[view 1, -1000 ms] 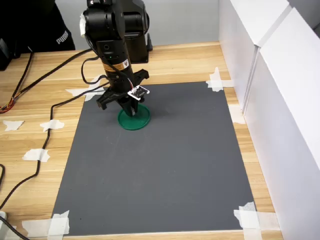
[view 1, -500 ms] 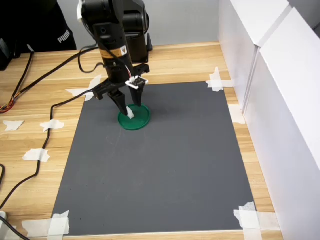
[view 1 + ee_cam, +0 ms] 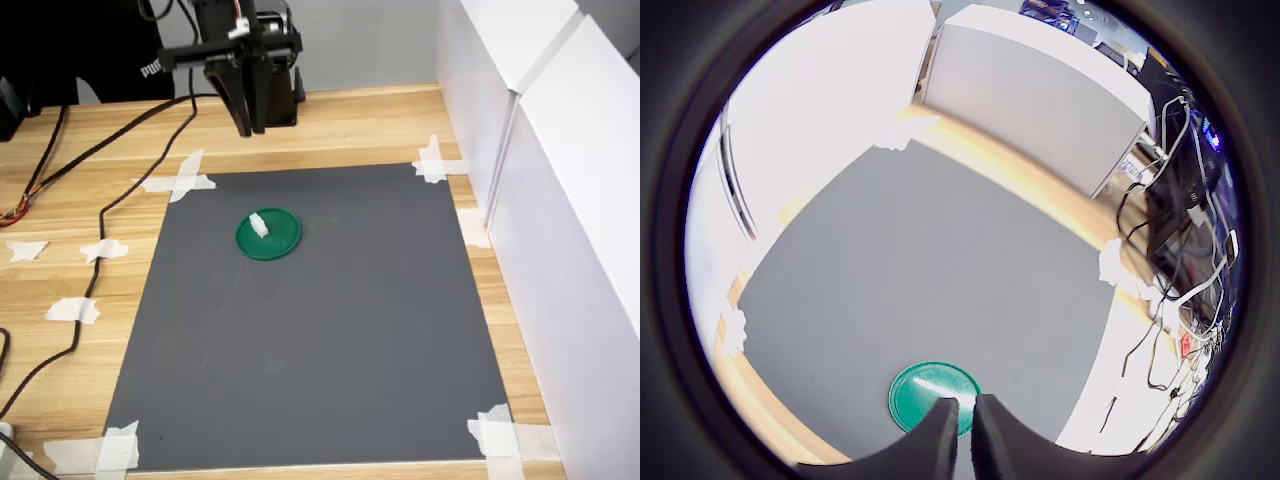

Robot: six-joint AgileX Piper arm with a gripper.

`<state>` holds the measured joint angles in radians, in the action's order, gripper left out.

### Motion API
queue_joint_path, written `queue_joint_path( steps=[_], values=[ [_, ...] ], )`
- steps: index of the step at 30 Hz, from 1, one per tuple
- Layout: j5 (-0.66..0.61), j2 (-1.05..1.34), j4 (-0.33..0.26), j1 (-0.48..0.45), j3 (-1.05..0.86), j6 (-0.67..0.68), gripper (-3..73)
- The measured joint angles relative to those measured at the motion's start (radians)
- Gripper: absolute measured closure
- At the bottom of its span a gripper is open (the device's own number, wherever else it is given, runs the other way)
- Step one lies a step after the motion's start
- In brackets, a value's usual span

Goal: Grasp a white terminal and put it on the green lid.

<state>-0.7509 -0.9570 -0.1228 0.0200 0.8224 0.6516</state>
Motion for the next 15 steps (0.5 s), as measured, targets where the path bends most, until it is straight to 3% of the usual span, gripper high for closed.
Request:
queue_joint_path(
  steps=[8, 15],
  values=[
    [0.047, 0.186, 0.000, 0.000, -0.003, -0.112, 70.9],
    [0.214, 0.321, 0.000, 0.000, -0.121, -0.320, 71.0]
  ],
)
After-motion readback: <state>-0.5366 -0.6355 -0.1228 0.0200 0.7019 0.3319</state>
